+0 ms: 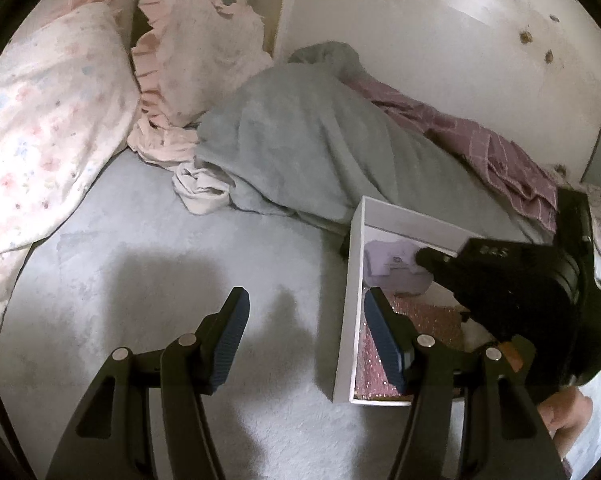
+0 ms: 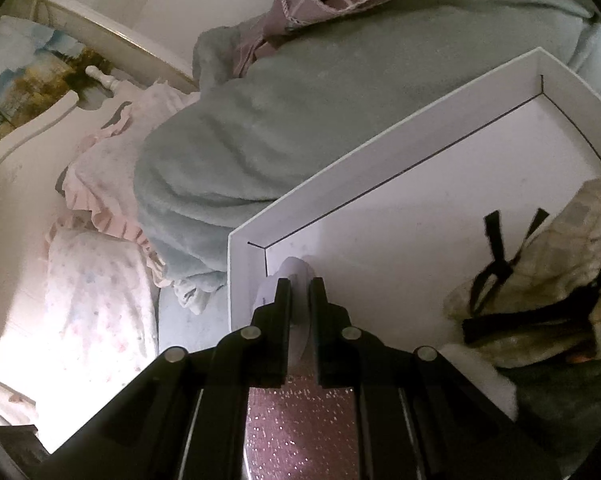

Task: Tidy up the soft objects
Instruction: 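Lower lilac foam pad into white box and open right tool, then withdraw both tools from box, right tool moving toward blue packet, then reach right tool to peach sponge in blue packet and close on it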

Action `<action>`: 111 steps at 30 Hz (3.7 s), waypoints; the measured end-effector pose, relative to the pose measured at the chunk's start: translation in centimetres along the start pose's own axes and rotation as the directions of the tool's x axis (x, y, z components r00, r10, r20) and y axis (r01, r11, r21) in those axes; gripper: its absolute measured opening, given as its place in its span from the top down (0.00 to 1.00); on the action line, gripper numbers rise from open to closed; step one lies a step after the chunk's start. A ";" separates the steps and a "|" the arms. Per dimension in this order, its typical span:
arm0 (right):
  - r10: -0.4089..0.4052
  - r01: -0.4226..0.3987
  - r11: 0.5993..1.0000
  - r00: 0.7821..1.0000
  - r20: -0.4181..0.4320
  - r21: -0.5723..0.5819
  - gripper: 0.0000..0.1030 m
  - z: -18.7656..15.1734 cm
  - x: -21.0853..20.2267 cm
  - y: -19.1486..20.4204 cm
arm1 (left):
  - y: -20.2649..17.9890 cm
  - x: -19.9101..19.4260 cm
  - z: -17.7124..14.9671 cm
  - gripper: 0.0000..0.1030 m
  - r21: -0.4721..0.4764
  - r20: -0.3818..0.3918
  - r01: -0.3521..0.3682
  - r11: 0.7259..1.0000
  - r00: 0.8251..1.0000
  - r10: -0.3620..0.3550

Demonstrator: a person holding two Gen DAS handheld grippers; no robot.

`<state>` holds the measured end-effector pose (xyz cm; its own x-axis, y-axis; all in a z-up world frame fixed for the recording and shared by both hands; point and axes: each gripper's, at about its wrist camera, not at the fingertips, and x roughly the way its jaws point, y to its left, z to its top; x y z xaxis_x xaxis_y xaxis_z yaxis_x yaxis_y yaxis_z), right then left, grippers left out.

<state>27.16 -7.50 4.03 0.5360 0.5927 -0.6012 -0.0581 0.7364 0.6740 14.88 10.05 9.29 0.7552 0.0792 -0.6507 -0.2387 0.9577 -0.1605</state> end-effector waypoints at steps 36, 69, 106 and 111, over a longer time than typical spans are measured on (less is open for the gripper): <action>-0.255 0.290 0.908 0.955 0.150 -0.303 0.49 -3.3 -15.3 1.3 | -4.9 -2.1 -1.8 0.41 0.206 -0.210 0.133 0.969 0.974 -0.089; -0.111 0.107 0.879 0.994 0.020 -0.465 0.39 -15.0 -22.8 -7.0 | -12.3 -2.5 -4.5 0.42 0.325 -0.336 0.166 0.931 0.940 -0.050; -0.196 0.184 0.873 0.980 0.019 -0.452 0.40 -17.2 -18.8 -7.3 | -7.9 -5.3 -9.2 0.42 0.314 -0.290 0.172 0.934 0.954 -0.078; -0.220 0.189 0.853 0.975 -0.007 -0.486 0.40 -17.1 -16.9 -6.3 | -6.6 -4.8 -9.7 0.42 0.288 -0.275 0.174 0.942 0.957 -0.092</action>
<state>4.04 -16.54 2.63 0.5297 0.4181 -0.7380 -0.3579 0.8990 0.2524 6.91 0.71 6.28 0.5766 -0.0890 -0.8122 0.0827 0.9953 -0.0503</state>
